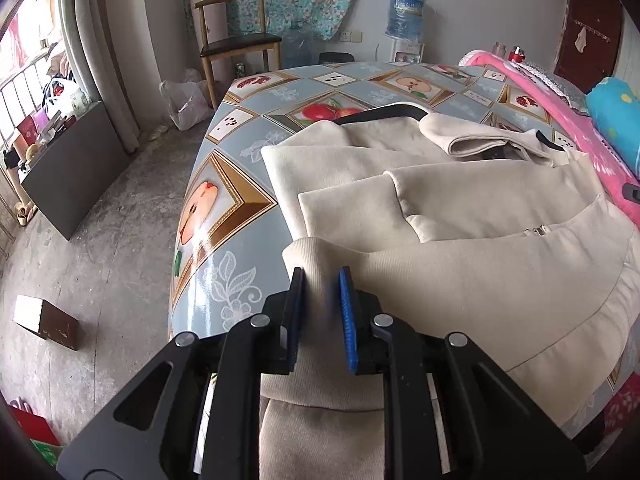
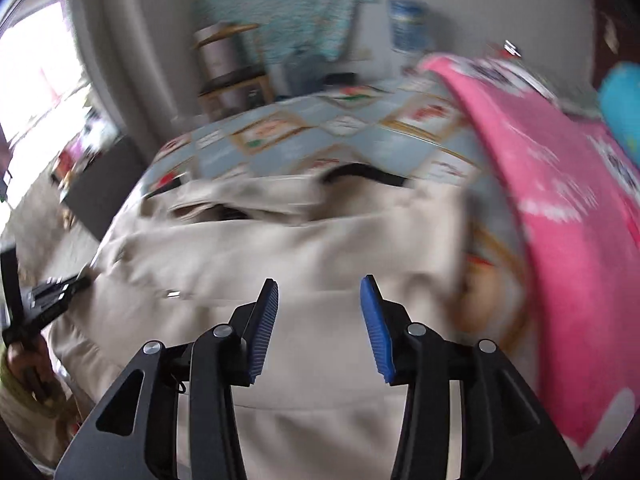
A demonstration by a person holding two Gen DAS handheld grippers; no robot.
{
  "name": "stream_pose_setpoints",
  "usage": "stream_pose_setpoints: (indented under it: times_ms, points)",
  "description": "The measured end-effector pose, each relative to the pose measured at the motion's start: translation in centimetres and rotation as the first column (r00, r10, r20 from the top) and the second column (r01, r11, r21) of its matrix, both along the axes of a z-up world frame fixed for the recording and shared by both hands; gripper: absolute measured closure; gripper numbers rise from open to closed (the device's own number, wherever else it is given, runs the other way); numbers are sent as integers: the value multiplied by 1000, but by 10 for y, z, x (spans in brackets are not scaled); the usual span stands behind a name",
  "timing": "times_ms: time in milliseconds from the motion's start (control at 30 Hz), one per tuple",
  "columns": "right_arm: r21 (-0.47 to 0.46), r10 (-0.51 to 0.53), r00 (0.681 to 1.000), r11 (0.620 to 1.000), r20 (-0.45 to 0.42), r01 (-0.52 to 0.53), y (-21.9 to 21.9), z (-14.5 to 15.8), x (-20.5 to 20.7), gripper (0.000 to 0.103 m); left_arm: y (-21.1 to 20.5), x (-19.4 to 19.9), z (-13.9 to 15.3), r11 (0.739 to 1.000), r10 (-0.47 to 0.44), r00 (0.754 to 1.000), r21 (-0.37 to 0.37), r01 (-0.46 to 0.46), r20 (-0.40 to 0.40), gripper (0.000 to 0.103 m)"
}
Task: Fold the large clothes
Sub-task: 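Pinch the jacket side edge with the left gripper while the right gripper pinches beside it, then lift the pinched jacket side with both grippers and fold it across the bundle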
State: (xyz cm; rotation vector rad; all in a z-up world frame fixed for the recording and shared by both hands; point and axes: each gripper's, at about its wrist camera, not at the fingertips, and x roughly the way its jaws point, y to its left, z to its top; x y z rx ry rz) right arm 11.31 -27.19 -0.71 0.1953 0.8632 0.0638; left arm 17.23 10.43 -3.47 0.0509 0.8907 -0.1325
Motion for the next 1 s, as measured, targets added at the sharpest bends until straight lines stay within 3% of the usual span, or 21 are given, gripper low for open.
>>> stream_pose_setpoints:
  times_ms: [100,233,333,600,700,733,767,867,1000]
  points:
    - [78,16,999,997,-29,-14,-27,-8,15,61,0,1,0,1000,0,1000,2,0,0,86]
    - [196,114,990,976,-79,-97,-41,-27,48,60,0,2,0,1000,6,1000,14,-6,-3,86]
    - [172,128,982,980,-141,-103,-42,-44,62,60,1,4,-1,1000,19,1000,7,-19,-6,86]
    - [327,204,967,934,-152,-145,-61,-55,30,49,-1,4,-2,999,33,999,15,-33,-7,86]
    - [295,200,969,944,-142,-151,-57,-53,26,49,-2,4,-2,999,33,999,24,-33,2,86]
    - [251,186,972,957,-143,-146,-52,-51,24,56,-3,3,-2,999,35,999,27,-35,8,87]
    - [207,171,974,969,-149,-138,-48,-49,23,73,-3,3,-1,999,34,999,30,-35,14,91]
    - [67,128,982,991,-139,-119,-34,-40,15,95,-4,-5,8,998,38,998,43,-41,52,97]
    - [-34,88,995,995,-40,-89,-22,-10,-12,97,-4,-28,37,998,37,988,39,-43,150,98]
